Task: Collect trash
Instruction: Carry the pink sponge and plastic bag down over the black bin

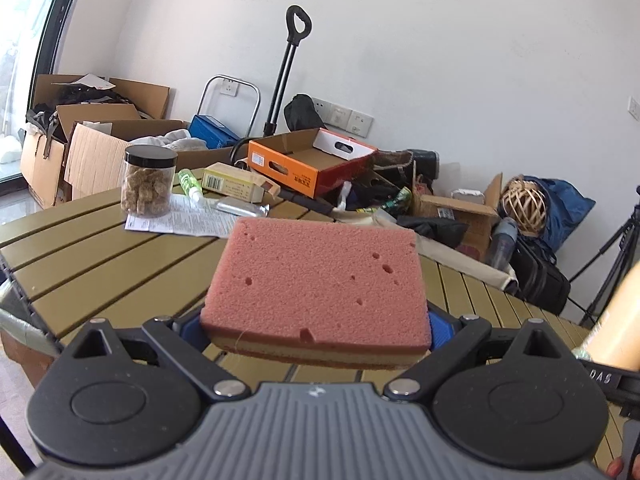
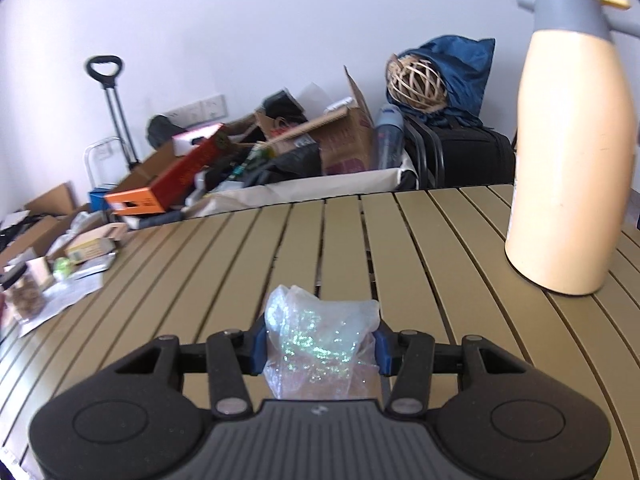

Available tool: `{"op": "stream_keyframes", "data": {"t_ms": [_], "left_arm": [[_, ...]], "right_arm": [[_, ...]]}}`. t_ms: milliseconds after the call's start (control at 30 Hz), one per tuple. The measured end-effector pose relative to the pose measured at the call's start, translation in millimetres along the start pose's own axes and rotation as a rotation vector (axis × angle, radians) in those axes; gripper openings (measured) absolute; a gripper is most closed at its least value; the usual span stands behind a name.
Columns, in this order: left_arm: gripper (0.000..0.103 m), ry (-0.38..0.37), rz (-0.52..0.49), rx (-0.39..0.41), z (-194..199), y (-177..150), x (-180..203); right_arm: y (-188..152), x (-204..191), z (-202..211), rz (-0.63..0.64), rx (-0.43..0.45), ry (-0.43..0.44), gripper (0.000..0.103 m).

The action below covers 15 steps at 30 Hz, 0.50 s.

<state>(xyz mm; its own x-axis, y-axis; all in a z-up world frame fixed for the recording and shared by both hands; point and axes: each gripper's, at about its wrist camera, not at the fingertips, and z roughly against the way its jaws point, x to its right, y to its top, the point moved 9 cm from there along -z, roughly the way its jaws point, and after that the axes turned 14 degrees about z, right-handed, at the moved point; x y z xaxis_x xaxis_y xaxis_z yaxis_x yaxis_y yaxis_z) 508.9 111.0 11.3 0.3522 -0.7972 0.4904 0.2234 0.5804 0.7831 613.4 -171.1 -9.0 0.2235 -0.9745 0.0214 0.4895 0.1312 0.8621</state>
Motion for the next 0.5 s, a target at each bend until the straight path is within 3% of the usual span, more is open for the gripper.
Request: {"op": "stream_keyframes", "data": {"t_ms": [500], "left_arm": [[0.099,-0.074,-0.122,-0.031,111,-57,-14]], "right_arm": [[-62,-57,135,0.093,0.081,0.134,0.048]]}}
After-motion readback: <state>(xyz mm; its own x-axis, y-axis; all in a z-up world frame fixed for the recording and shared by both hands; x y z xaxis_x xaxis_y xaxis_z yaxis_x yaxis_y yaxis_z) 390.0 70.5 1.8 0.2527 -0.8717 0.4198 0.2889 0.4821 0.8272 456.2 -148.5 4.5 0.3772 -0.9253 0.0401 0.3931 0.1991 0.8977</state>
